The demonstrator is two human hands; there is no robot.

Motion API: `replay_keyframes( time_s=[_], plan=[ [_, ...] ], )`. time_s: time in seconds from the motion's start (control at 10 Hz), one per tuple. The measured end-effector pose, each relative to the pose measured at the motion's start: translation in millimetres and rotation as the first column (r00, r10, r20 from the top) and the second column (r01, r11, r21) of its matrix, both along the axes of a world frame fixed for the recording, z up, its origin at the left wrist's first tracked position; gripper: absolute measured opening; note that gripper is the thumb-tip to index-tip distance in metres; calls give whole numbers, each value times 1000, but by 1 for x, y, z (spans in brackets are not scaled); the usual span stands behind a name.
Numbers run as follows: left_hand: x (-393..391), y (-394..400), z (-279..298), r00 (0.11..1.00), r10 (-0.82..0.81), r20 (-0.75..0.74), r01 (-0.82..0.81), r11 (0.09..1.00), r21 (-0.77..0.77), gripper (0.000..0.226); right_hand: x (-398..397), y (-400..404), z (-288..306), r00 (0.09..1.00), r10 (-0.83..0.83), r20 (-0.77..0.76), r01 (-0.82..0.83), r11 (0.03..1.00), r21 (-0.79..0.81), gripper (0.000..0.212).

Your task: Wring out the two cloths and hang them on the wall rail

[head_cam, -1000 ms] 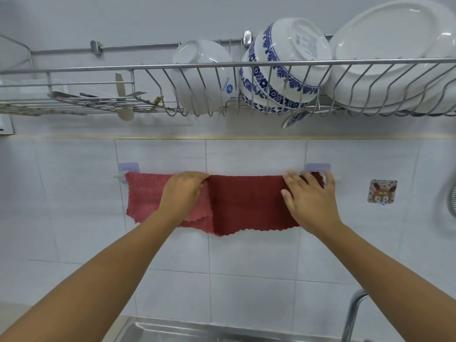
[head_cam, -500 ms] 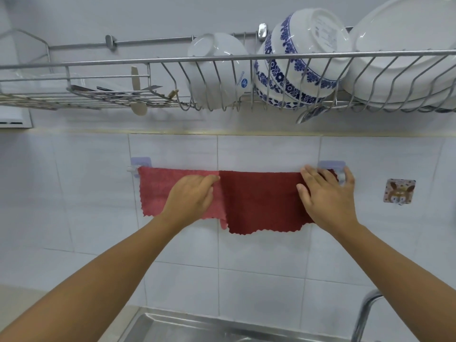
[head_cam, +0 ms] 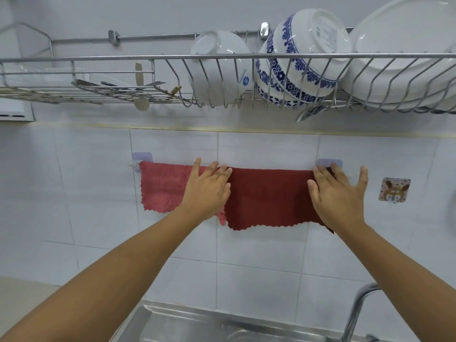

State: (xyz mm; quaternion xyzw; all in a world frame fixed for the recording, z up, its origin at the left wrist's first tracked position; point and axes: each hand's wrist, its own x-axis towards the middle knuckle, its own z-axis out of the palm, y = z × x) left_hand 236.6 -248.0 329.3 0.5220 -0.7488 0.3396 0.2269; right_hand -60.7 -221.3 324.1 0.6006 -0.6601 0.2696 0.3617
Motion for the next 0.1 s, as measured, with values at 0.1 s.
replay_keyframes(
  time_s=[0.1],
  plan=[
    [-1, 9, -1, 999, 25, -20, -24, 997, 72, 55, 11, 8, 1, 997, 76, 32, -76, 997, 2, 52]
  ],
)
